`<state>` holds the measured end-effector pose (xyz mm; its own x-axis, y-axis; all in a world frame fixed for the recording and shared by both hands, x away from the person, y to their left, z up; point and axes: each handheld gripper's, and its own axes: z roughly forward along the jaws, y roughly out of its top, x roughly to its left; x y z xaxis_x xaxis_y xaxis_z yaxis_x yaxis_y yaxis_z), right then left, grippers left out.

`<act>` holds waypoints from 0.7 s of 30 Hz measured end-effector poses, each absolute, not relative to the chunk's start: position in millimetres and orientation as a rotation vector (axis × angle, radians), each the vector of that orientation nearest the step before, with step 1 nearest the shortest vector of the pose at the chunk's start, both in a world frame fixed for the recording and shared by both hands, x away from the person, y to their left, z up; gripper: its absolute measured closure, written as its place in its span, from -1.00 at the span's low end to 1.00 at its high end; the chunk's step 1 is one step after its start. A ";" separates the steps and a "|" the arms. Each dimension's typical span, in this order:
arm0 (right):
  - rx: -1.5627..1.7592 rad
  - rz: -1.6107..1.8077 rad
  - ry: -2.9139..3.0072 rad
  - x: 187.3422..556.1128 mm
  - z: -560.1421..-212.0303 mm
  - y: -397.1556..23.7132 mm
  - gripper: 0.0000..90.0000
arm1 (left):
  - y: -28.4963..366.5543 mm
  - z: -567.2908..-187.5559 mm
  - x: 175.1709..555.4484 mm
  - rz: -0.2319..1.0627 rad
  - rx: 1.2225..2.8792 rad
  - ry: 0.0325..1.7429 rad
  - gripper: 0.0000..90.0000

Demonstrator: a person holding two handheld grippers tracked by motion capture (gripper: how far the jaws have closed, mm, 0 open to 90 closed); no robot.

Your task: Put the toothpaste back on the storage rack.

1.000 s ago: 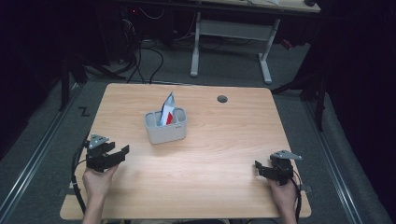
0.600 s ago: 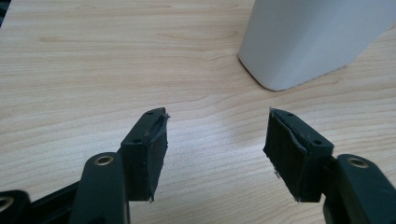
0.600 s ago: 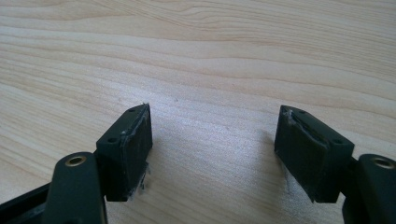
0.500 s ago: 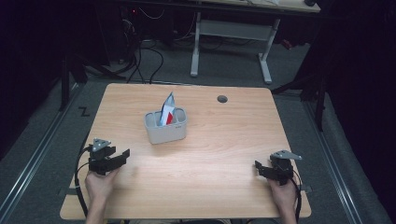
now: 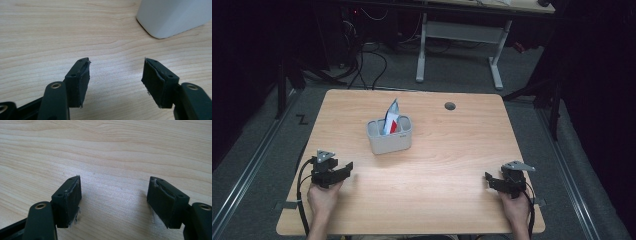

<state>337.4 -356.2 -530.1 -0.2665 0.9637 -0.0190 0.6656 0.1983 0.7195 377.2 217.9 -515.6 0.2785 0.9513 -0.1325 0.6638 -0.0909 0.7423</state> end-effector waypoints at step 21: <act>1.514 0.835 2.007 337.4 -530.2 -356.2 -0.39 | 209.0 -533.1 388.9 0.603 1.890 1.487 -0.13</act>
